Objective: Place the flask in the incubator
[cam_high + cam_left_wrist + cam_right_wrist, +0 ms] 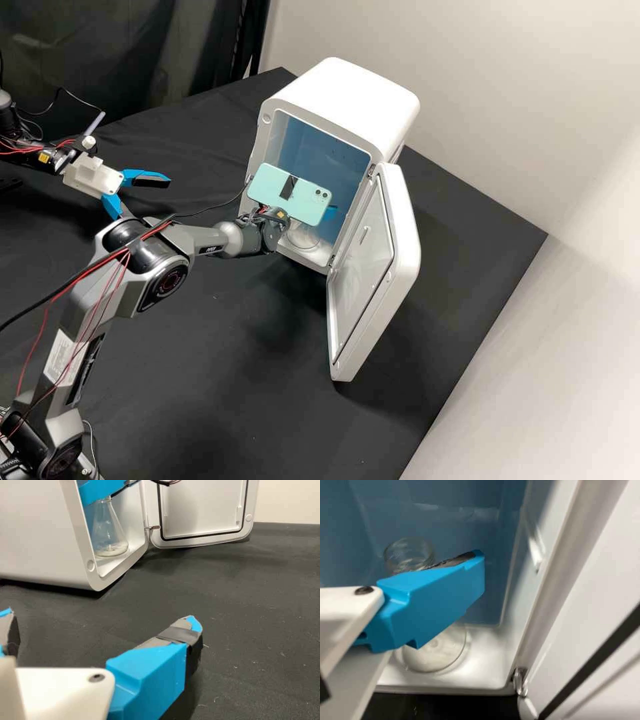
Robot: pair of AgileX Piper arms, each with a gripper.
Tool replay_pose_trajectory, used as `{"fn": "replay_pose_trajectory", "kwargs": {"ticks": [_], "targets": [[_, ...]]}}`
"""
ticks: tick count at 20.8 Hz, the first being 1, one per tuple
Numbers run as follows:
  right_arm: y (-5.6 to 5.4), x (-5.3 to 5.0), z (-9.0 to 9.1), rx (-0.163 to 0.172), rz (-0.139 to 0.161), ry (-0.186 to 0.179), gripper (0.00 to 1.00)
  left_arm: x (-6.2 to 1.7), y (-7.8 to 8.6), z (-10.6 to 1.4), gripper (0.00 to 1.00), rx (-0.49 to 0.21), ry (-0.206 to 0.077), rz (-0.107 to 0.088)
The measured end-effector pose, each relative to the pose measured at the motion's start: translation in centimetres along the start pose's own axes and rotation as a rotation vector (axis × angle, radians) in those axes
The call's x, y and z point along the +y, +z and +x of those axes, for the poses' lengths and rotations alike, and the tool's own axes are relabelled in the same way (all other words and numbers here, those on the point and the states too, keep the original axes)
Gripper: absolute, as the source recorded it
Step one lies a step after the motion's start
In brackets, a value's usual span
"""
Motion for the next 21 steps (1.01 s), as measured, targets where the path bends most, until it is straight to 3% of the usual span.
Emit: {"fn": "replay_pose_trajectory", "kwargs": {"ticks": [2,6,7,15,18,21], "targets": [[0.0,-0.4,-1.1,0.017,0.026,-0.003,1.0,0.0,0.0,0.0,1.0,0.0,0.0,0.0],[0.0,-0.8,-3.7,0.032,0.162,0.038,1.0,0.0,0.0,0.0,1.0,-0.001,0.0,0.0],[0.2,-0.8,-4.3,0.034,0.176,0.048,1.0,-0.01,0.0,0.0,1.0,-0.002,0.0,0.001],[1.0,-1.9,-8.9,0.043,0.2,0.152,1.0,-0.08,0.3,0.0,1.0,-0.012,-0.004,0.003],[1.3,-2.5,-10.7,0.049,0.19,0.204,1.0,-0.1,0.4,0.0,1.0,-0.017,-0.005,0.004],[1.6,-3.6,-12.5,0.058,0.161,0.248,1.0,-0.15,0.6,0.0,1.0,-0.03,-0.008,0.008]]}}
